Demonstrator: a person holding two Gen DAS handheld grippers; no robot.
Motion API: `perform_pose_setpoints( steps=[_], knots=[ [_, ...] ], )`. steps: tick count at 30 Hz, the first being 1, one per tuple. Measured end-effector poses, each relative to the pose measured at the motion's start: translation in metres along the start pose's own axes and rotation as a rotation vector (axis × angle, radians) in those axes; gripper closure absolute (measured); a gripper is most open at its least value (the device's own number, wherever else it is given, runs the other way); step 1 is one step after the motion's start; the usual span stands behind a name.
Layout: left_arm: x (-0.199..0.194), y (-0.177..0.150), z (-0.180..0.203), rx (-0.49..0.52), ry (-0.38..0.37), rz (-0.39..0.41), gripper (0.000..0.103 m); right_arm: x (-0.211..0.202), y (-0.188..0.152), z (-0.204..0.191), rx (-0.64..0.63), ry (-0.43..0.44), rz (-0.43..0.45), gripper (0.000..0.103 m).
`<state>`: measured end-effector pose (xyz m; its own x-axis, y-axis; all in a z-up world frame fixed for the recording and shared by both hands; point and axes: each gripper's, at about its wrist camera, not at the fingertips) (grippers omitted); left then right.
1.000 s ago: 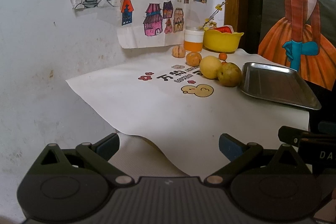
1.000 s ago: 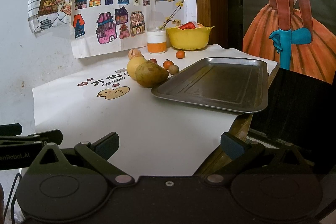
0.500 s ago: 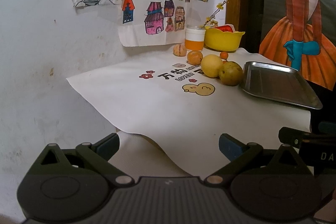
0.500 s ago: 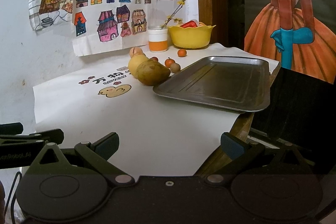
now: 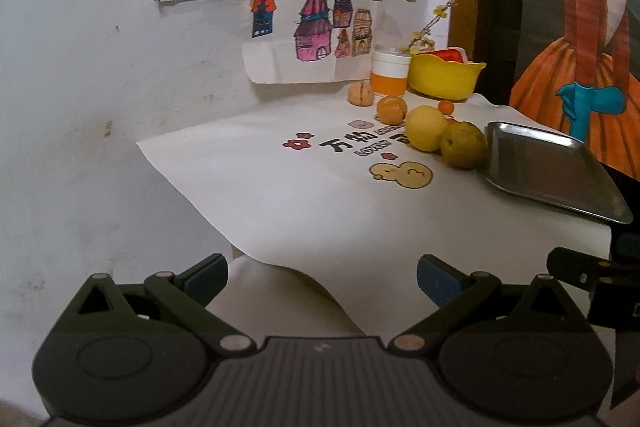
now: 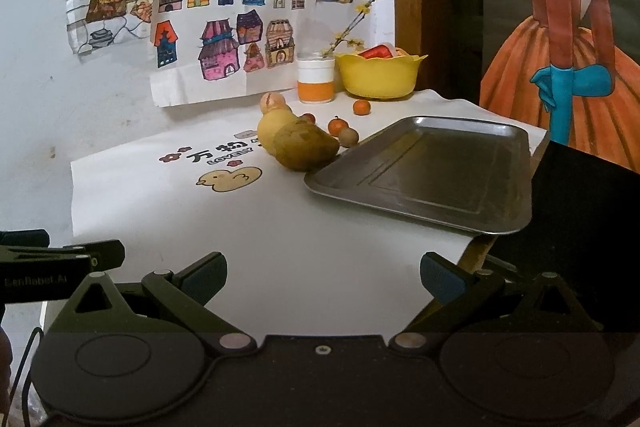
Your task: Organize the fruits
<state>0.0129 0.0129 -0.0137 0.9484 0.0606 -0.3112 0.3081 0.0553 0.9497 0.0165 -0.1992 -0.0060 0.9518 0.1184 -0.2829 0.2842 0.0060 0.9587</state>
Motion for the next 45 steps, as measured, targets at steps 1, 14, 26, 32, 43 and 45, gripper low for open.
perform_pose_setpoints(
  steps=[1, 14, 26, 32, 43, 45],
  knots=[
    [0.002, 0.001, -0.001, -0.001, 0.003, -0.002, 0.000, 0.001, 0.001, -0.001, -0.002, 0.003, -0.002, 0.000],
    [0.026, 0.017, -0.003, 0.023, 0.026, -0.029, 0.000, 0.023, 0.014, 0.000, -0.007, 0.053, -0.002, 0.001],
    [0.074, 0.066, 0.001, 0.021, 0.007, -0.053, 0.000, 0.089, 0.067, 0.009, -0.135, 0.253, 0.016, 0.000],
    [0.114, 0.090, 0.018, 0.022, -0.066, -0.080, 0.000, 0.128, 0.081, 0.016, -0.267, 0.308, -0.023, 0.001],
    [0.187, 0.115, 0.052, 0.024, -0.159, -0.151, 0.000, 0.180, 0.083, 0.011, -0.383, 0.456, -0.097, 0.001],
    [0.197, 0.115, 0.057, 0.017, -0.164, -0.167, 0.000, 0.187, 0.082, 0.009, -0.403, 0.480, -0.104, 0.001]
  ],
)
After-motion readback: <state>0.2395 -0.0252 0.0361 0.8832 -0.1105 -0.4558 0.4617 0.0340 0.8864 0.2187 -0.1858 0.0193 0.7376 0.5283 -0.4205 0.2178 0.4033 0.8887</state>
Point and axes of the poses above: each gripper's, at about its wrist camera, not at the fingertips, and x roughly the way its jaws point, z to its right, y to its top, and after that the axes turned 14 degrees about z, right-handed
